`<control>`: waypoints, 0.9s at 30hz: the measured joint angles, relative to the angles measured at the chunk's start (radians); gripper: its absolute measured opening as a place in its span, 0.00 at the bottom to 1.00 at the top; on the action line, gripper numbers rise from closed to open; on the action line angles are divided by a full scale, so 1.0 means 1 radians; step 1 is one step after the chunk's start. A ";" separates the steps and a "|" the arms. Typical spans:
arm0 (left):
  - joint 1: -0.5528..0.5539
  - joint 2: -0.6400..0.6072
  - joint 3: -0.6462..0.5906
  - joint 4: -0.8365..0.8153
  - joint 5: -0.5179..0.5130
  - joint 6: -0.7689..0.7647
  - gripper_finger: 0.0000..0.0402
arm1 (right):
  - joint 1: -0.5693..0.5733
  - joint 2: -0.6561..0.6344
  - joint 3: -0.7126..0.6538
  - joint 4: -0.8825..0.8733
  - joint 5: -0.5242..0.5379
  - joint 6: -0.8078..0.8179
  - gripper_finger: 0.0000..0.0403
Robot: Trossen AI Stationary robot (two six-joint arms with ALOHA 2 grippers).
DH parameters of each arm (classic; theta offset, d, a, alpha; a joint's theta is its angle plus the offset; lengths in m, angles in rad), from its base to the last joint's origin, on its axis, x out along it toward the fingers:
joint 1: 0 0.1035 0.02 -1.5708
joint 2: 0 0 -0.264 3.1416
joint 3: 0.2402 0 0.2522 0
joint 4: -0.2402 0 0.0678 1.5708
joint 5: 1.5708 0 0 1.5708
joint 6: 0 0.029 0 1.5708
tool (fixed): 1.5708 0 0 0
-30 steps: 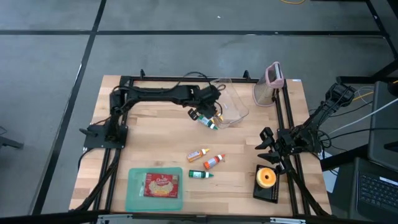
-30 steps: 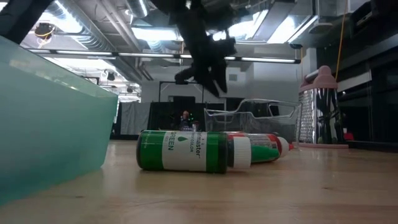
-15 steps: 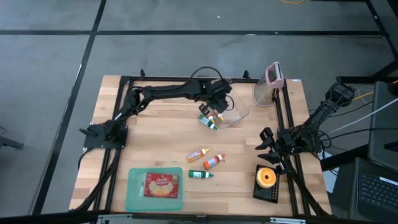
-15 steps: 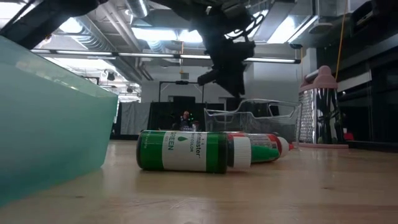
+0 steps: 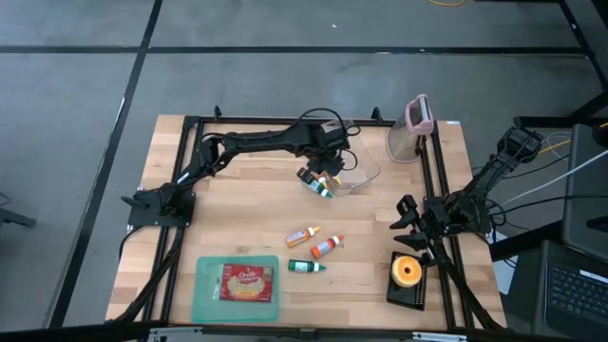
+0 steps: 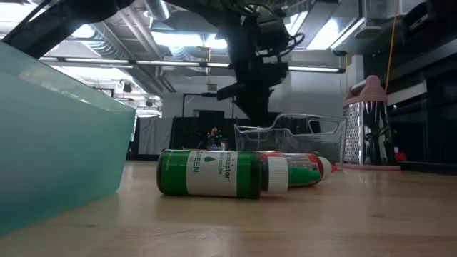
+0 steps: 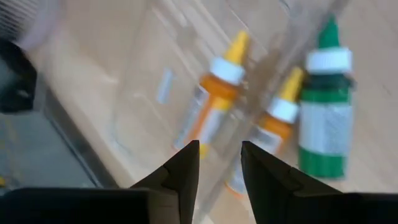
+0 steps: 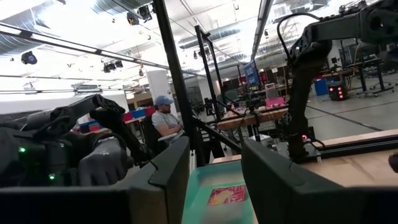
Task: Pick & Place Food Item
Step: Put the top green food coloring into the transparent bin
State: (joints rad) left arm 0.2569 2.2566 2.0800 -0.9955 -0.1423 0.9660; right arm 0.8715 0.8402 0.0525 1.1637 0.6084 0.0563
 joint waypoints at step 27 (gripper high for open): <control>-0.159 -0.008 -0.164 0.082 0.003 -0.234 0.31 | 0.000 0.000 0.000 -0.028 -0.022 0.041 0.36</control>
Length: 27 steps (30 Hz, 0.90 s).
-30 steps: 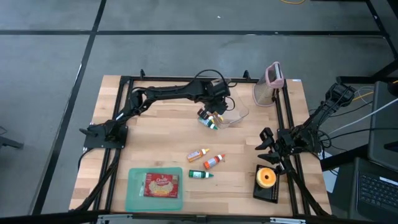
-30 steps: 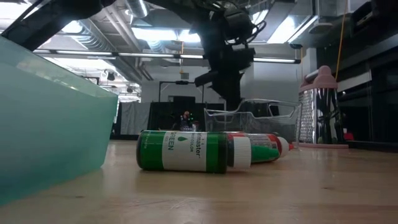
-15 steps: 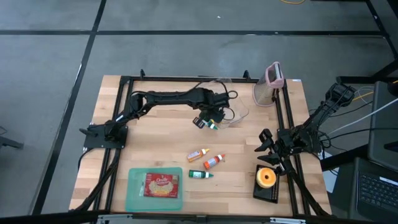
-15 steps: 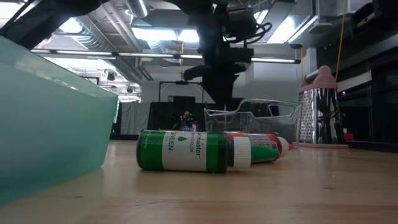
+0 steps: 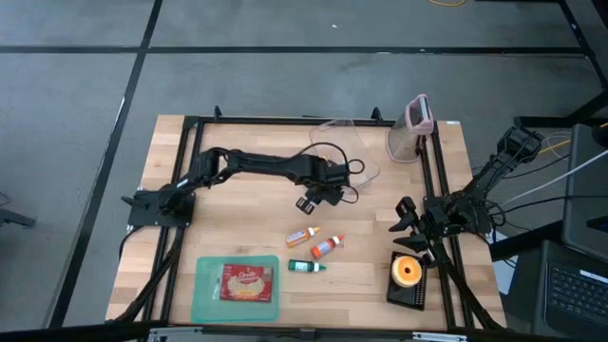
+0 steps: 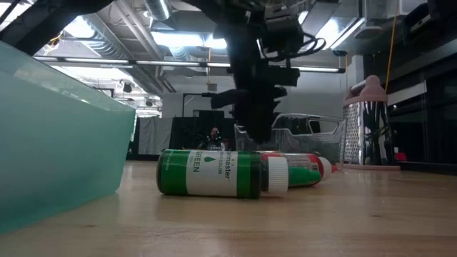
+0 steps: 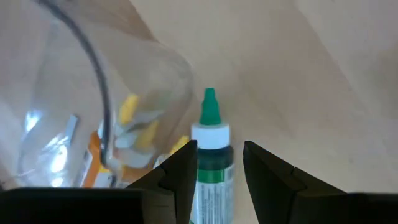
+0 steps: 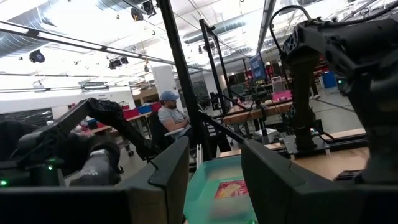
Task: Pick & Place Food Item
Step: Put the top green food coloring into the transparent bin
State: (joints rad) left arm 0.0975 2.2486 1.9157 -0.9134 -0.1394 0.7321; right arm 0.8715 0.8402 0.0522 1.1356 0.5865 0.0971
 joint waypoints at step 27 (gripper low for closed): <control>0.021 0.073 -0.048 0.134 0.069 -0.063 0.31 | 0.000 0.000 0.000 0.000 0.000 0.000 0.36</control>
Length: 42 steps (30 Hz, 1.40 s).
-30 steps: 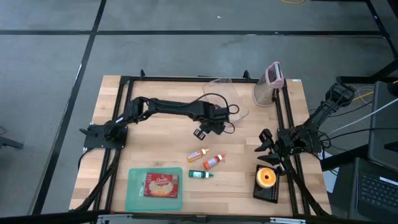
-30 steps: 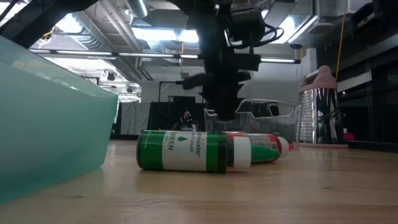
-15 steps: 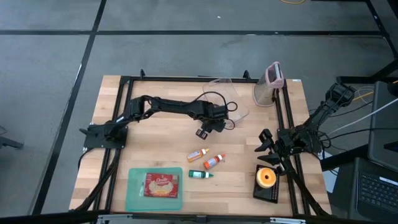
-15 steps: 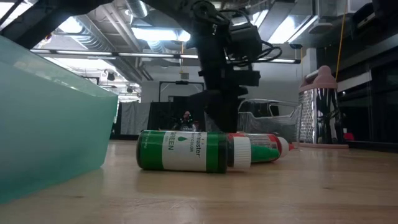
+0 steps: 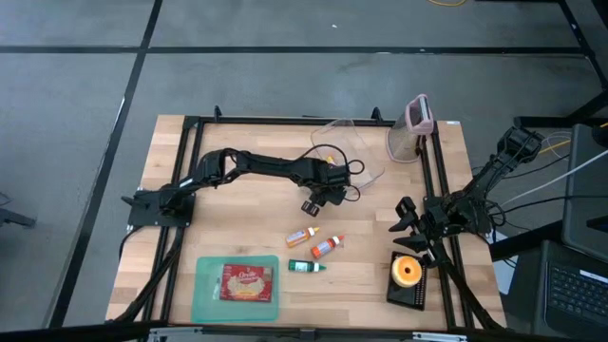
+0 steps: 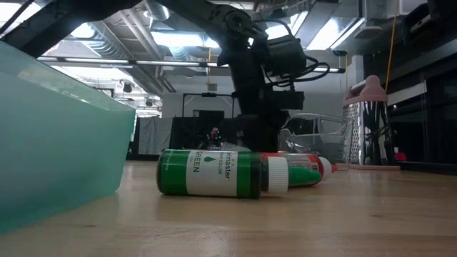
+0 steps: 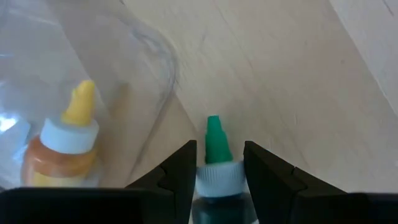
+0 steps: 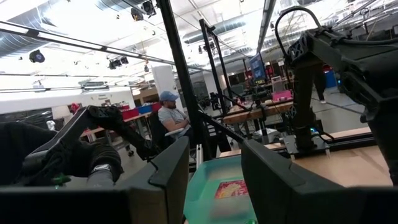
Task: Pick & Place Food Item
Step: Put the top green food coloring into the transparent bin
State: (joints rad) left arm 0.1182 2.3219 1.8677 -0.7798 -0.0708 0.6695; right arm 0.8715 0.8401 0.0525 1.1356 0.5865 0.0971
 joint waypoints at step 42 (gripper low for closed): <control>-0.033 -0.031 -0.004 -0.056 -0.088 -0.066 0.07 | 0.000 0.000 0.000 0.000 0.000 0.000 0.36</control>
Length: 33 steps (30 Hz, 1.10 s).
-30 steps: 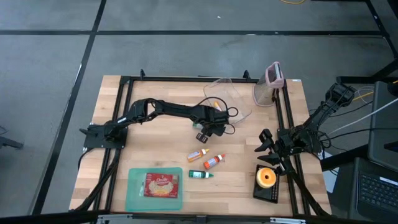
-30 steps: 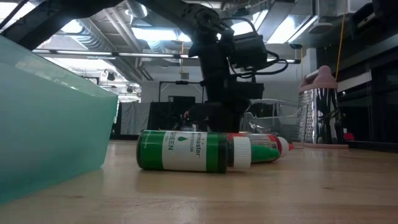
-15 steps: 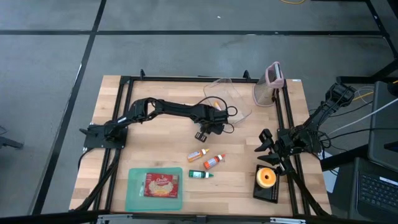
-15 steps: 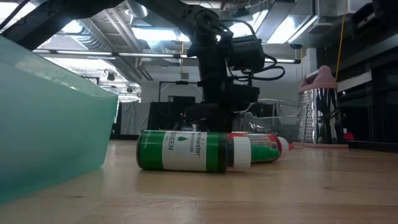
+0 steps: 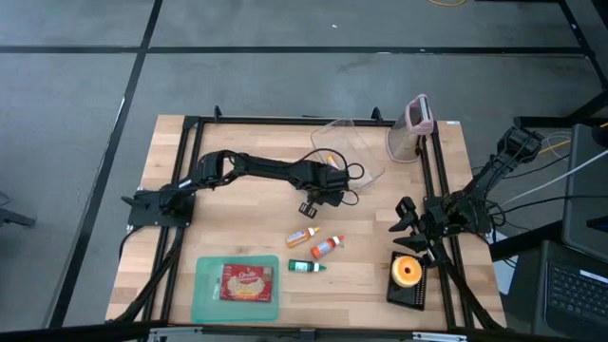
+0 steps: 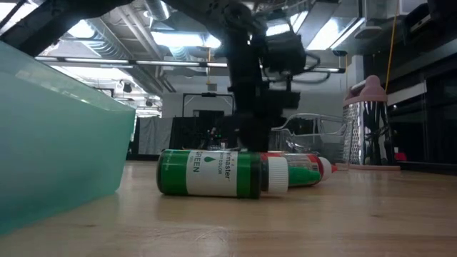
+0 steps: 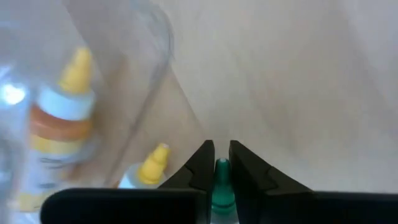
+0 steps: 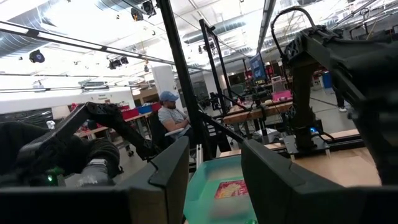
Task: Pick & Place Food Item
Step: Put the top green food coloring into the transparent bin
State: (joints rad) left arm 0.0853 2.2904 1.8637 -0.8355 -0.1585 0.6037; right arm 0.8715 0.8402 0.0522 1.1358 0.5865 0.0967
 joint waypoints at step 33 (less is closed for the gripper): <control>0.264 -0.333 0.002 0.634 0.642 -0.293 0.04 | 0.000 0.000 0.001 0.009 0.000 0.000 0.36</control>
State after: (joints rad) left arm 0.3490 1.9579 1.8652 -0.2014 0.4837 0.3108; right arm 0.8715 0.8398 0.0528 1.1446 0.5861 0.0967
